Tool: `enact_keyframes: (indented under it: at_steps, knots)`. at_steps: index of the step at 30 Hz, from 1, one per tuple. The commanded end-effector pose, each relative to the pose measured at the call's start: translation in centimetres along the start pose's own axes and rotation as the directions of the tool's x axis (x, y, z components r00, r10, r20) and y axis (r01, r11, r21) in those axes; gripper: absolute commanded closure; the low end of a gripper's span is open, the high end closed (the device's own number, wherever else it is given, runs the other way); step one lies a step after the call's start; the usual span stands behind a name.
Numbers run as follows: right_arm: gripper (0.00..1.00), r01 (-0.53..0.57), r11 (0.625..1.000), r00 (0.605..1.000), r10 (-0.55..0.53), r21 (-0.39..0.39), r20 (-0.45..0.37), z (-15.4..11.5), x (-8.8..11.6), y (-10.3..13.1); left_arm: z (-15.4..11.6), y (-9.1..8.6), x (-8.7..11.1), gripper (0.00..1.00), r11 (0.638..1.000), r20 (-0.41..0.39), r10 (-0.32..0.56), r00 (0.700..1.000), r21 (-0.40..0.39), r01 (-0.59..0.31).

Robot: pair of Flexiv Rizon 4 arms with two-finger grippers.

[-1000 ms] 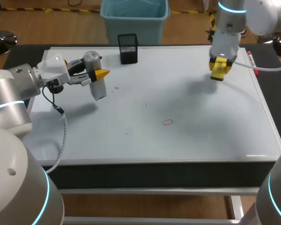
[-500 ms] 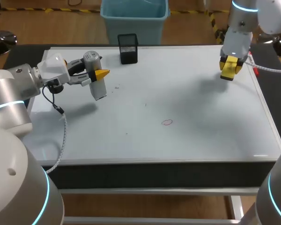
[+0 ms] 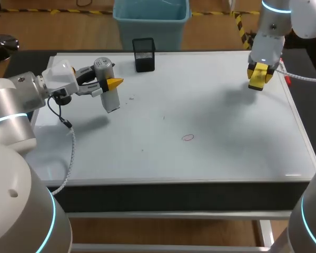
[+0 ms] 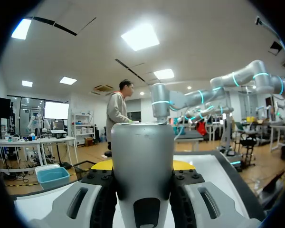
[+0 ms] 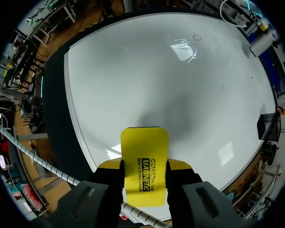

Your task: Pick up the inspection probe, press it on each red-marked spot on the whiteboard one by one, put down the probe, pick up the eraser, and wipe off all the red marks.

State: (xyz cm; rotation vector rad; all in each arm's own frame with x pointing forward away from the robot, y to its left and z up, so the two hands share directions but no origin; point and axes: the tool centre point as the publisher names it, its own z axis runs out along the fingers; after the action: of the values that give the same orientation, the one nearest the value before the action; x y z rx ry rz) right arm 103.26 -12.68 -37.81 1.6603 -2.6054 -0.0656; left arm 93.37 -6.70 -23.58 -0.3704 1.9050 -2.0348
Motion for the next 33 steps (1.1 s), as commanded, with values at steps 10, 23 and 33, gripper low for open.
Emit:
enact_keyframes:
  at_steps: [10, 23, 33]
  knots:
    - [1.0, 0.002, 1.0, 1.0, -0.002, 0.002, -0.001, -0.1, 0.1, 0.0, 0.4, -0.3, 0.4, 1.0, 1.0, -0.005, 0.009, 1.0, 0.003, -0.009]
    - [1.0, 0.002, 1.0, 1.0, -0.002, 0.002, -0.001, -0.1, 0.1, 0.0, 5.8, -2.0, 5.5, 1.0, 0.999, -0.113, 0.025, 0.993, 0.038, -0.021]
    - [1.0, 0.002, 1.0, 1.0, -0.002, 0.002, -0.001, -0.1, 0.1, 0.0, 9.4, -1.9, 10.3, 1.0, 0.999, -0.175, 0.012, 0.984, 0.048, -0.003]
